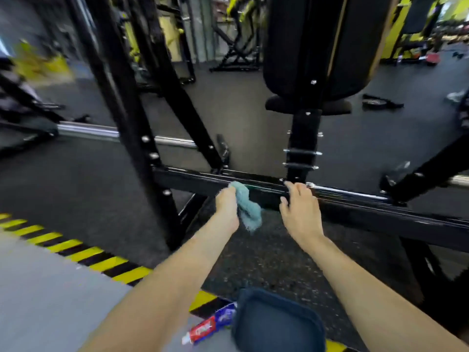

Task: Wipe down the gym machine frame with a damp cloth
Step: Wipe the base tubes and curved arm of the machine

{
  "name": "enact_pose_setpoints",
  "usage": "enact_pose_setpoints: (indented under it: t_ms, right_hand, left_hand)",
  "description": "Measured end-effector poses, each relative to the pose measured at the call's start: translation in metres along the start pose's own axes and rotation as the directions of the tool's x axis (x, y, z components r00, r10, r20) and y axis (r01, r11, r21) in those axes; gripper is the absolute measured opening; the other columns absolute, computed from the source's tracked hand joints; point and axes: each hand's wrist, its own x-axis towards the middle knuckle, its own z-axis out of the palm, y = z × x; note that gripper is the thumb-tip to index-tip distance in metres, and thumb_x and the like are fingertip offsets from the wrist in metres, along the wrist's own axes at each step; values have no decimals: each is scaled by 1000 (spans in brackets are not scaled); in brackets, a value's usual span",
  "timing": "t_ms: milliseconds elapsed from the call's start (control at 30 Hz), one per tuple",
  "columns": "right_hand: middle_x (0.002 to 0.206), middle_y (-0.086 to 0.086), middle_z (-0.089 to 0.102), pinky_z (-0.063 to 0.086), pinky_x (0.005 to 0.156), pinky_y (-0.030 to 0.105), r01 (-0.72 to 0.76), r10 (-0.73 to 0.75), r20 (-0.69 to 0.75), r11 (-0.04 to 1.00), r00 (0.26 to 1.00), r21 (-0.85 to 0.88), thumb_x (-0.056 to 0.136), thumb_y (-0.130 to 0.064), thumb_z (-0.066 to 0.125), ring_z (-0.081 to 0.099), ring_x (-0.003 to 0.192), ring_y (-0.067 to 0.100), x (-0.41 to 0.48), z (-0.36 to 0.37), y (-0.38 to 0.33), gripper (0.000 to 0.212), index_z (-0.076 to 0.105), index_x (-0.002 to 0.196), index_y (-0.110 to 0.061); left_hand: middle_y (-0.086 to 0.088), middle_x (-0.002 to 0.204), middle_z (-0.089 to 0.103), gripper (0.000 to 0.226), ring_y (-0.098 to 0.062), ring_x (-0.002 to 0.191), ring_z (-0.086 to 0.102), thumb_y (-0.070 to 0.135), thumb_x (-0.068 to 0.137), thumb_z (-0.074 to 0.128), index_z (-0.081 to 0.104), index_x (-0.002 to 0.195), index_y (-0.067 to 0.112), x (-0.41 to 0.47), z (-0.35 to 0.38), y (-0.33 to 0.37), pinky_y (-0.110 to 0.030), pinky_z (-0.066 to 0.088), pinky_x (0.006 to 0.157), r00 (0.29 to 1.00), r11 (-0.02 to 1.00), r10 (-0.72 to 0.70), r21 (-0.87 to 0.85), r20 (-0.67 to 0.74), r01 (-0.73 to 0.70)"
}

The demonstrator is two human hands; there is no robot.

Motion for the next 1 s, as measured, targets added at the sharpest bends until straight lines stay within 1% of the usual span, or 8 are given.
enact_pose_setpoints:
  t_ms: [100,167,300,367,467,567,833,1000]
  right_hand:
    - [148,10,37,32,110,35,161,-162,103,987,981,12,98,-19,46,39,132,25,19,28,-68,52,32,147,-9]
    - [153,12,31,26,115,34,242,-246,164,969,955,46,97,-17,47,33,138,26,29,43,-100,54,31,148,-9]
    - [159,15,16,14,120,38,384,-375,250,923,892,14,96,-14,49,18,145,29,59,74,-139,59,26,150,-8]
    - [160,15,11,9,121,40,434,-407,304,900,861,-26,98,-18,48,11,147,30,77,94,-154,61,21,152,-9]
    - [161,15,6,6,121,43,453,-391,402,889,828,-68,102,-24,44,5,148,31,103,128,-168,66,6,155,-12]
    - [159,13,16,18,118,40,463,-397,363,879,843,-113,98,-18,53,19,145,30,122,152,-166,77,1,154,-13]
    - [142,10,39,29,108,37,510,-455,309,851,835,-125,89,-12,62,40,127,30,123,158,-162,86,7,154,-13]
    - [144,10,38,26,110,37,528,-479,292,841,828,-116,91,-14,61,39,130,29,128,161,-162,82,8,154,-13]
  left_hand:
    - [-17,74,54,5,-26,58,53,13,71,56,53,72,16,43,-84,24,-33,44,51,960,971,206,163,-190,-176]
    - [-22,98,55,12,-30,72,55,13,78,56,55,89,16,49,-125,38,-37,48,61,895,902,344,363,-282,-232]
    - [-12,104,42,20,-25,87,44,7,95,50,55,115,8,61,-173,52,-22,30,74,769,621,613,713,-182,-327]
    - [-6,94,44,3,-24,77,43,24,96,50,47,96,22,75,-181,63,-31,32,69,724,577,672,722,-155,-381]
    - [-11,110,48,6,-26,85,51,26,97,48,48,103,24,111,-186,74,-41,41,71,736,187,673,947,71,-262]
    - [-14,125,42,63,-31,107,53,4,91,53,28,147,21,135,-177,79,-39,48,79,781,-150,614,988,111,-23]
    - [-19,116,58,68,-30,55,68,5,91,32,29,146,45,151,-165,122,-30,53,51,944,55,331,998,3,-23]
    - [-16,111,63,65,-33,70,69,8,94,29,22,147,46,148,-172,100,-40,54,78,891,-18,451,999,47,-43]
